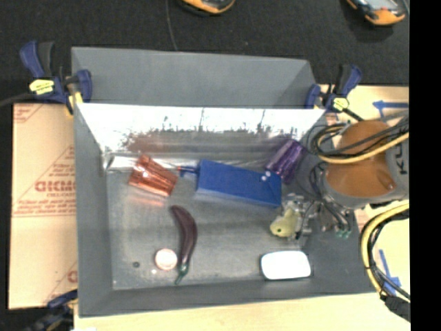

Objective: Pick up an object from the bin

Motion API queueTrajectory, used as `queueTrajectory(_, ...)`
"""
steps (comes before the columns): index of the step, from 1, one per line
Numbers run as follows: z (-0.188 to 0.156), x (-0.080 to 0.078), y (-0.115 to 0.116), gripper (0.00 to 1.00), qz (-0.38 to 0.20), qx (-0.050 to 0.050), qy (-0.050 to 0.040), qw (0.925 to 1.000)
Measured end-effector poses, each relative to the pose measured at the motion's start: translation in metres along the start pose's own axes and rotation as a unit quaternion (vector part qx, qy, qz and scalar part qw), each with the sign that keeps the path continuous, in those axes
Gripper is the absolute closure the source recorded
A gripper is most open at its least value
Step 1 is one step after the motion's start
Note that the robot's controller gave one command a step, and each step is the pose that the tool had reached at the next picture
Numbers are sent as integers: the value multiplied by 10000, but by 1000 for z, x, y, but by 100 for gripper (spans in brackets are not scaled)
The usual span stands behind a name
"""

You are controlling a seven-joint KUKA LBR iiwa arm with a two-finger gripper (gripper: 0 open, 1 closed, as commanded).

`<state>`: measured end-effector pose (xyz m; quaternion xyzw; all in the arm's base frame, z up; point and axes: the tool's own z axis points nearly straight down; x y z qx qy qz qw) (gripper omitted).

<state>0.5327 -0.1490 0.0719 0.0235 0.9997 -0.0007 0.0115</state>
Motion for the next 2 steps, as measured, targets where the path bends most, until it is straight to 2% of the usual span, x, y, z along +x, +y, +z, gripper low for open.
queueTrajectory(2, -83, 1, -1, 100, 12, -2, 42, 10000)
